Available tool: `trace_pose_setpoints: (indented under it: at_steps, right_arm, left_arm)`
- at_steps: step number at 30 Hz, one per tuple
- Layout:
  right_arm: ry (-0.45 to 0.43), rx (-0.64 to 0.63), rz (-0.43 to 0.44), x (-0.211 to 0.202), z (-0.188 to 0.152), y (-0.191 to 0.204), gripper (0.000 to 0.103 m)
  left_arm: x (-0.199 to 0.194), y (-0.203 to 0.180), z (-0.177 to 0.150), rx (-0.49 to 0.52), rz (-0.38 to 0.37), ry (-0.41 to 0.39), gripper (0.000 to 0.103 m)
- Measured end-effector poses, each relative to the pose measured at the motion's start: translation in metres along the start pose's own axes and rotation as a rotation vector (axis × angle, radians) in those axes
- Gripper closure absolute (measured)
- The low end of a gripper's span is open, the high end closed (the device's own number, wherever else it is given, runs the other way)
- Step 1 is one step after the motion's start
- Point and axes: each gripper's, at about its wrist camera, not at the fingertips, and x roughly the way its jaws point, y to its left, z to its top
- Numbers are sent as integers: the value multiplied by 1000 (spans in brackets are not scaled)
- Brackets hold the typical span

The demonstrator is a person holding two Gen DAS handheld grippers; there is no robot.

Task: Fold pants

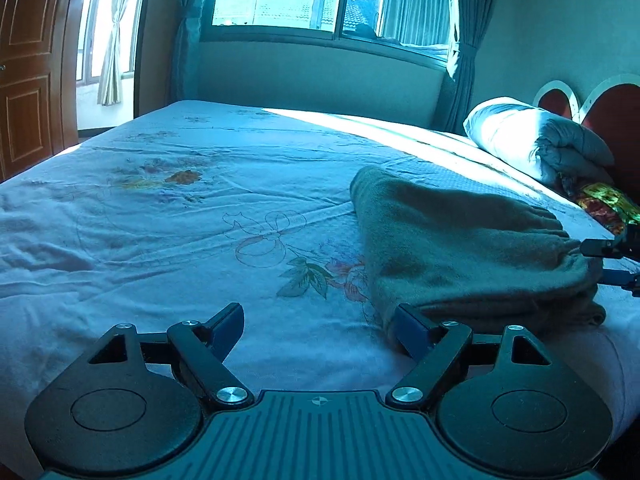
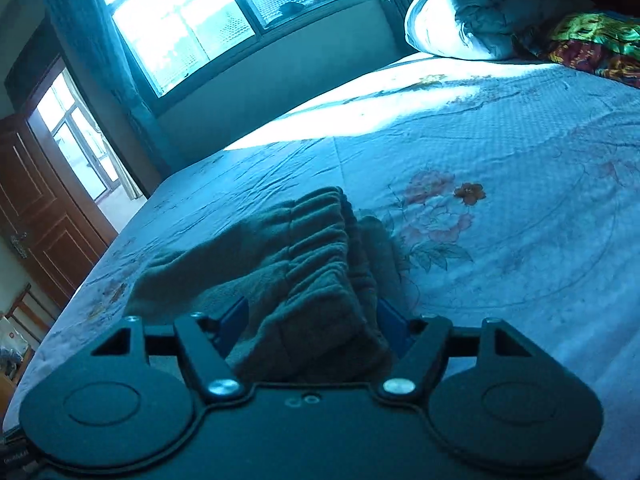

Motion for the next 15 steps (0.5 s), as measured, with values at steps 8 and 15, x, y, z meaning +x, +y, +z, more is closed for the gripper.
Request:
trace_pose_setpoints:
  at_steps: [8,15]
  right_arm:
    - [78,303,72,22,3,-31,41]
    - [83,586,194,9,-8,-68,49]
  left_arm:
    - [21,-24,0,0,-71,21,21]
    - [27,-25,-3,-9,-60,33,21]
